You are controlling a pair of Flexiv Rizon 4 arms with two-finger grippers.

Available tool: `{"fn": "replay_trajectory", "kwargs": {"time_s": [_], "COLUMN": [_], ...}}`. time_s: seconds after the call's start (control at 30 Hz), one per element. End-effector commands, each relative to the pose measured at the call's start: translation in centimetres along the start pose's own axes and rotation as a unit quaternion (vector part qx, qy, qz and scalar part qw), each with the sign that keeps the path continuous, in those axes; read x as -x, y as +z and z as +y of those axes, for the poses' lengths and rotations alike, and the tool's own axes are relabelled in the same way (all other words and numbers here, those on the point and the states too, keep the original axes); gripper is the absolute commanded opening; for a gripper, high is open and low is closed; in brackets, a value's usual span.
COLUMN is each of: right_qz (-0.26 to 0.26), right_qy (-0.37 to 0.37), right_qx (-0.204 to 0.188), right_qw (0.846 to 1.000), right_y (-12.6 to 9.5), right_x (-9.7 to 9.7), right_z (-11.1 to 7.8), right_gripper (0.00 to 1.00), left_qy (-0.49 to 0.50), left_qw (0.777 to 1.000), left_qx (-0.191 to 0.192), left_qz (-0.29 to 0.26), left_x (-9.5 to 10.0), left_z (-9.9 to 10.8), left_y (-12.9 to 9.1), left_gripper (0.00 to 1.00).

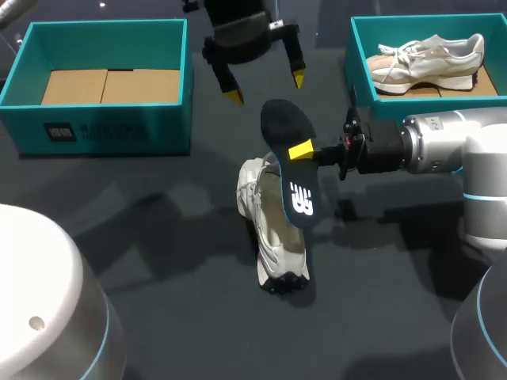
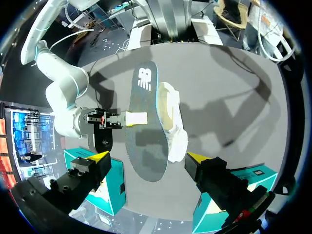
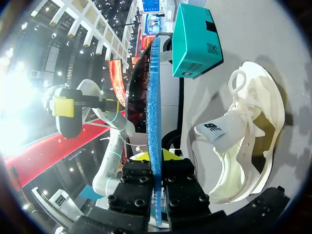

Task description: Take the shoe out of the shoebox, open the shoe tongue, remove and reinsert the insole, then place the shoe into the shoebox

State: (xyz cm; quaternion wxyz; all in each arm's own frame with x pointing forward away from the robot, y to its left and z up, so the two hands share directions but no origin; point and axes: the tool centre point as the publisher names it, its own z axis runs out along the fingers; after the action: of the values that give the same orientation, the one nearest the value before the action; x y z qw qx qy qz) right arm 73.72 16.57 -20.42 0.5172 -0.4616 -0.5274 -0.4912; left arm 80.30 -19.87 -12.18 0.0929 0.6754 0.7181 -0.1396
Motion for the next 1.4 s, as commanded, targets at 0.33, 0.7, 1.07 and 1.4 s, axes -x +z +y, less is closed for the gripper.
{"fn": "replay_trajectory", "kwargs": {"time_s": [0.33,0.7,1.07,1.4], "right_qz": [0.0,0.0,0.0,0.0], "right_qy": [0.0,0.0,0.0,0.0], "right_qx": [0.0,0.0,0.0,0.0], "right_qw": [1.0,1.0,1.0,1.0], "right_y": [0.1,0.1,0.1,0.1], "right_x": [0.1,0.1,0.1,0.1], "right_z": [-0.1,-0.1,-0.1,-0.1], "right_gripper": [0.0,0.0,0.0,0.0], "left_qy": [-0.012,-0.012,0.023,0.028], "left_qw": [0.966,0.966,0.926,0.921], "left_qx": [0.005,0.005,0.021,0.029], "left_qz": [-0.258,-0.258,-0.376,-0.388], "left_x": [-2.5,-2.5,-4.5,-5.2], "left_z": [-1.2,-1.2,-0.2,-0.4], "left_y": [0.4,0.4,0.5,0.5], "left_gripper": [1.0,1.0,1.0,1.0]}}
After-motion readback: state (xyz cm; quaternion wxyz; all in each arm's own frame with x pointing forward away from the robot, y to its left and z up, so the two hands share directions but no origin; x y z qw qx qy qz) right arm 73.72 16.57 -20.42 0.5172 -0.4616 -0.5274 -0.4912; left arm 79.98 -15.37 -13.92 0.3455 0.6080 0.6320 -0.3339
